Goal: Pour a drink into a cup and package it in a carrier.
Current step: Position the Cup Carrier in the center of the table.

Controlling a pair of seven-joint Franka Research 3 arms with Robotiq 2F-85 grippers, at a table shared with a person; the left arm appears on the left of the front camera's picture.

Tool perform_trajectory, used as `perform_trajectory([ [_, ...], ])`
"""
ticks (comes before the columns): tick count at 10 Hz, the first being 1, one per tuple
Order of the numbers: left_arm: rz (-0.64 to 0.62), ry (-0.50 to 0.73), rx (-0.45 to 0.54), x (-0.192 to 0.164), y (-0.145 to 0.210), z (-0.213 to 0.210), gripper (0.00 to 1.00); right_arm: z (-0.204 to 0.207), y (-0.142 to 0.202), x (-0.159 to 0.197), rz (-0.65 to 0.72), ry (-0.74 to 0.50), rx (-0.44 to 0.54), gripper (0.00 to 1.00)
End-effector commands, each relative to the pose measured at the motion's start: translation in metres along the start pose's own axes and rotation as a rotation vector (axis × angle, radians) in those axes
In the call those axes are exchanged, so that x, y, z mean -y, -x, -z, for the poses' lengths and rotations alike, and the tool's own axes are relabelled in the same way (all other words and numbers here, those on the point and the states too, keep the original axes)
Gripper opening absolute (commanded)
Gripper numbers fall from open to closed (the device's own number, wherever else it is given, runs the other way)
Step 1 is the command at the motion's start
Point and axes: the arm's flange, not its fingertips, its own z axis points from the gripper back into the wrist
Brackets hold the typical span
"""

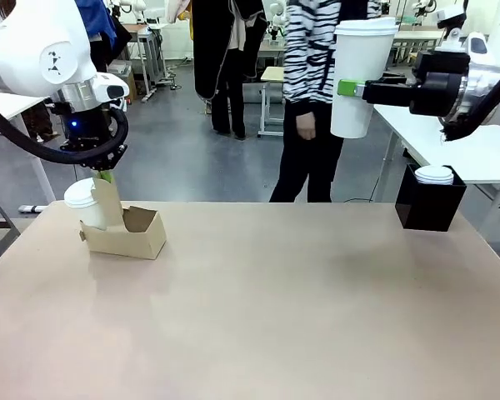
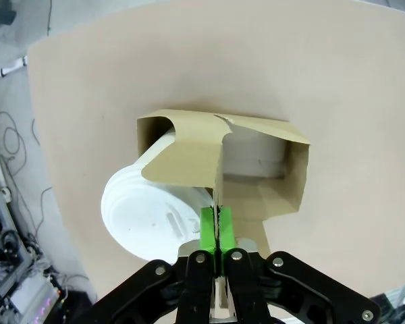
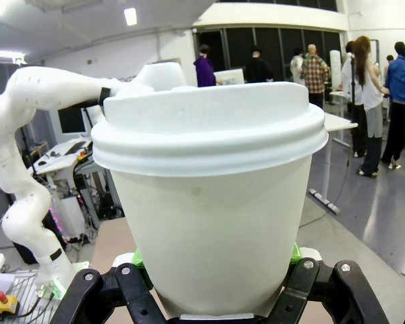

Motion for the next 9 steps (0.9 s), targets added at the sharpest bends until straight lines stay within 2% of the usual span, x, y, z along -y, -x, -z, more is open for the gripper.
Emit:
perform_trajectory([
  [1, 0.002, 0.008, 0.067, 0.0, 0.001, -0.003, 0.0, 0.003, -0.004, 0.001, -0.021, -0.006, 0.018, 0.8],
  [2, 0.002, 0.008, 0.067, 0.0, 0.001, -0.003, 0.0, 0.003, -0.004, 0.001, -0.021, -0.006, 0.018, 0.8],
  [3, 0.001, 0.003, 0.022, 0.001, -0.002, -0.003, 0.02, 0.003, -0.004, 0.001, -0.021, -0.006, 0.018, 0.8],
  [4, -0.058, 0.034, 0.022, 0.009, 0.004, -0.019, 0.02, 0.003, -0.004, 0.001, -0.021, -0.006, 0.018, 0.8],
  [6, -0.094, 0.004, 0.072, 0.04, 0.02, -0.054, 0.02, 0.003, -0.004, 0.001, -0.021, -0.006, 0.018, 0.8],
  [9, -0.1, 0.013, 0.133, 0.122, 0.05, -0.109, 0.02, 0.003, -0.004, 0.001, -0.021, -0.006, 0.018, 0.8],
])
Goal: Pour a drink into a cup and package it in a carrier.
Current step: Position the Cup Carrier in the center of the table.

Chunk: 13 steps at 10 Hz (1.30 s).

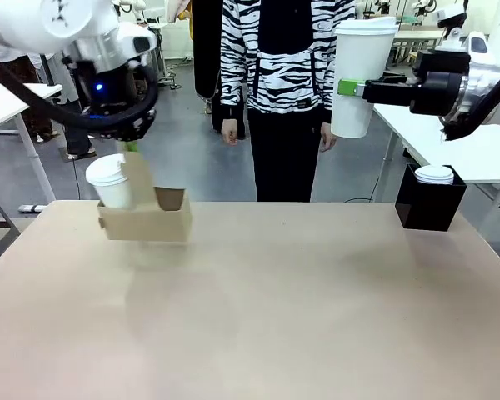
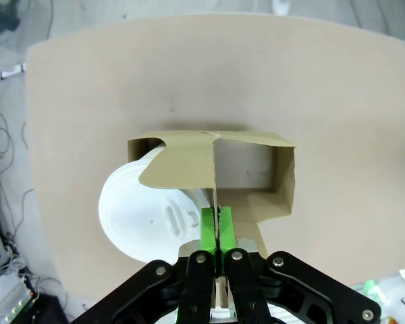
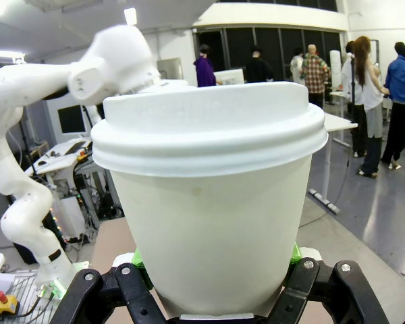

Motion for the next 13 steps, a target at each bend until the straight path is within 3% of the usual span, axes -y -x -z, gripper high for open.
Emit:
perform_trajectory([
  [1, -0.015, 0.002, 0.012, 0.047, 0.013, -0.01, 0.02, 0.003, -0.004, 0.001, -0.02, -0.006, 0.018, 0.8],
  [4, -0.057, 0.028, -0.045, 0.137, 0.035, 0.001, 0.02, 0.003, -0.004, 0.001, -0.02, -0.006, 0.018, 0.8],
  [7, -0.072, 0.006, -0.058, 0.193, 0.049, 0.039, 0.02, 0.003, -0.004, 0.001, -0.02, -0.006, 0.018, 0.8],
  [13, -0.086, -0.076, -0.108, 0.23, 0.07, 0.083, 0.02, 0.003, -0.004, 0.001, -0.02, -0.006, 0.018, 0.8],
])
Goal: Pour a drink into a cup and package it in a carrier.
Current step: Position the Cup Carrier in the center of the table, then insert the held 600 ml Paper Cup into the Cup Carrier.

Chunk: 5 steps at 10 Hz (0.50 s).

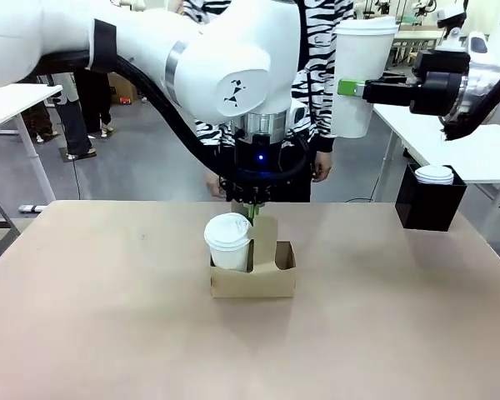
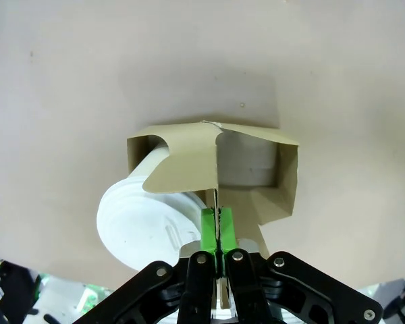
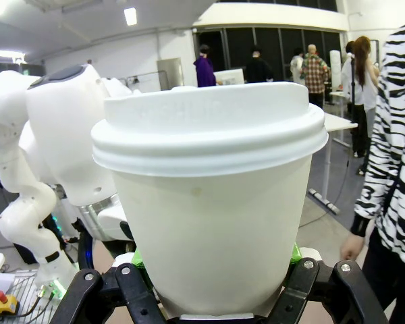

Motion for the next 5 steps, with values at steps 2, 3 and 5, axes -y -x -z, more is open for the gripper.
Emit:
perform_trajectory([
  [2, 0.0, 0.0, 0.0, 0.0, 0.0, 0.0, 0.02, 0.0032, -0.0035, 0.0004, -0.02, -0.006, 0.019, 0.8],
  [3, 0.0, 0.0, 0.0, 0.0, 0.0, 0.0, 0.02, 0.0032, -0.0035, 0.0004, -0.02, -0.006, 0.019, 0.8],
  [5, 0.0, 0.0, 0.0, 0.0, 0.0, 0.0, 0.02, 0.0032, -0.0035, 0.0004, -0.02, -0.006, 0.019, 0.8],
])
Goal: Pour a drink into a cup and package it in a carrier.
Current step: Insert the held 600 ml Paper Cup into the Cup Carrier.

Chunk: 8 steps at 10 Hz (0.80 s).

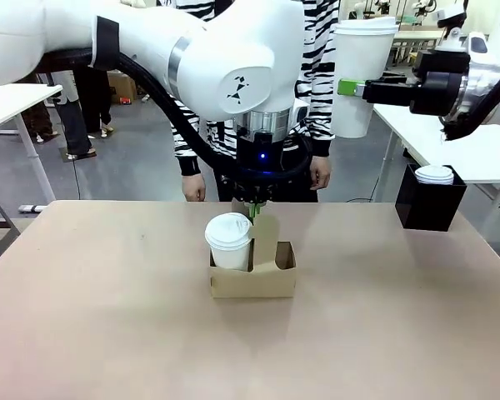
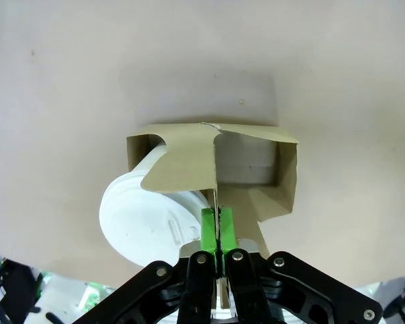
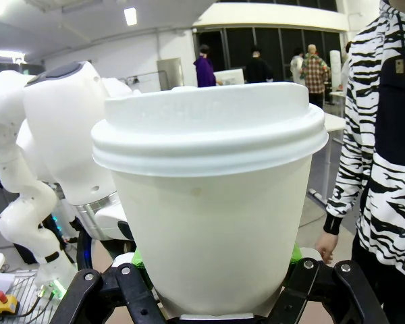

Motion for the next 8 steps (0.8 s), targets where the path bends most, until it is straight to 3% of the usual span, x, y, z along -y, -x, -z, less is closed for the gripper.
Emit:
perform_trajectory([
  [1, 0.003, -0.001, -0.001, 0.001, 0.001, 0.0, 0.49, 0.003, -0.003, 0.0, -0.02, -0.006, 0.019, 0.8],
  [2, 0.02, 0.079, -0.031, -0.013, 0.003, -0.004, 0.6, 0.003, -0.003, 0.0, -0.02, -0.006, 0.019, 0.8],
  [3, 0.032, 0.081, -0.035, -0.021, 0.006, -0.017, 1.0, 0.003, -0.003, 0.0, -0.02, -0.006, 0.019, 0.8],
  [5, 0.096, 0.154, -0.04, -0.038, 0.015, -0.051, 1.0, 0.016, 0.015, 0.017, 0.051, -0.029, -0.021, 0.8],
  [6, 0.14, 0.189, -0.031, -0.055, 0.023, -0.073, 0.84, 0.033, 0.034, 0.036, 0.082, -0.049, -0.037, 0.8],
  [8, 0.321, 0.26, -0.031, -0.103, 0.042, -0.104, 1.0, 0.057, 0.067, 0.044, 0.12, -0.134, -0.055, 0.8],
])
